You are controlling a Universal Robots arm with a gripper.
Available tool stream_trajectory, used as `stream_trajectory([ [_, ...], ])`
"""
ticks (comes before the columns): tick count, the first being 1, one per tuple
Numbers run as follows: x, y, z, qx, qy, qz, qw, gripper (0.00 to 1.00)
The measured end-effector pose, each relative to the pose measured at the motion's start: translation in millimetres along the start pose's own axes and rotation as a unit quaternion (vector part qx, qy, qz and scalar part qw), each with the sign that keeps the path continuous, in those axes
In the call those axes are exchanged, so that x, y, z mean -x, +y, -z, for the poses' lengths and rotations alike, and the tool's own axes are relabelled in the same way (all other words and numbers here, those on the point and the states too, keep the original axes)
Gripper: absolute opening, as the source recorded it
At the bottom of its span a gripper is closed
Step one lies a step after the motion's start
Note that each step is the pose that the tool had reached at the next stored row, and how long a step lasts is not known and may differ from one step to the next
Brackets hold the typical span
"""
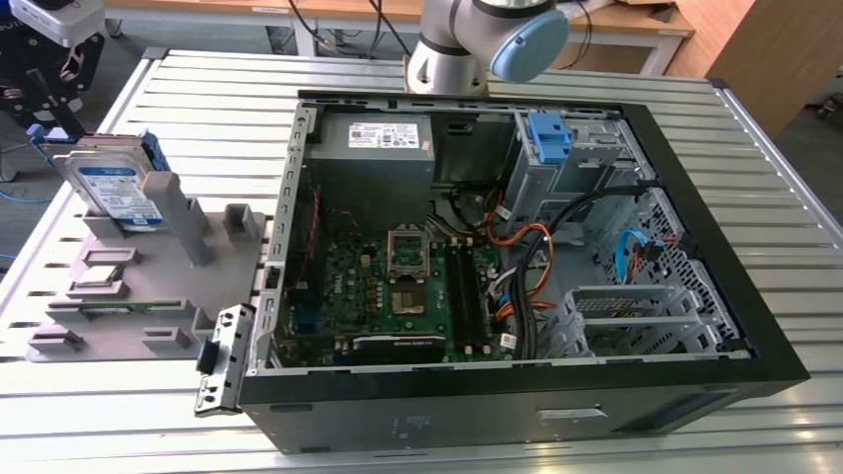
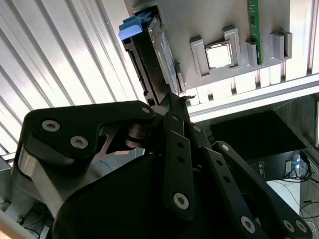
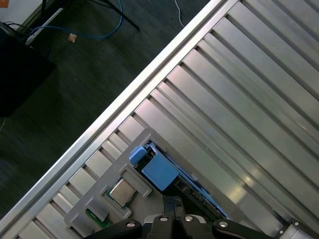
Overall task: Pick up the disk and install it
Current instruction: 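Pick up the disk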
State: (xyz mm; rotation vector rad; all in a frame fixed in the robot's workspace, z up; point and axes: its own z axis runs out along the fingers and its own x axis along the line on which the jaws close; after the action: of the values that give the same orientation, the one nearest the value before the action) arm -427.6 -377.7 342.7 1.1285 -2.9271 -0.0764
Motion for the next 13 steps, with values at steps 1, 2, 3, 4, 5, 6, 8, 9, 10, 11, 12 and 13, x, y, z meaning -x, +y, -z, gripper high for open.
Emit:
stream_trajectory([
  [1, 0.0, 0.0, 0.0, 0.0000, 0.0000, 0.000, 1.0000, 0.11],
  [2, 0.0, 0.0, 0.0, 0.0000, 0.0000, 0.000, 1.0000, 0.11],
  [3, 0.0, 0.0, 0.0, 0.0000, 0.0000, 0.000, 1.0000, 0.11],
  [4, 0.0, 0.0, 0.0, 0.0000, 0.0000, 0.000, 1.0000, 0.11],
  [5, 0.0, 0.0, 0.0, 0.0000, 0.0000, 0.000, 1.0000, 0.11],
  [6, 0.0, 0.0, 0.0, 0.0000, 0.0001, 0.000, 1.0000, 0.11],
  [8, 0.0, 0.0, 0.0, 0.0000, 0.0000, 0.000, 1.0000, 0.11],
  [9, 0.0, 0.0, 0.0, 0.0000, 0.0000, 0.000, 1.0000, 0.11],
  [10, 0.0, 0.0, 0.0, 0.0000, 0.0000, 0.000, 1.0000, 0.11],
  [11, 0.0, 0.0, 0.0, 0.0000, 0.0000, 0.000, 1.0000, 0.11],
  [12, 0.0, 0.0, 0.0, 0.0000, 0.0000, 0.000, 1.0000, 0.11],
  [13, 0.0, 0.0, 0.0, 0.0000, 0.0001, 0.001, 1.0000, 0.11],
])
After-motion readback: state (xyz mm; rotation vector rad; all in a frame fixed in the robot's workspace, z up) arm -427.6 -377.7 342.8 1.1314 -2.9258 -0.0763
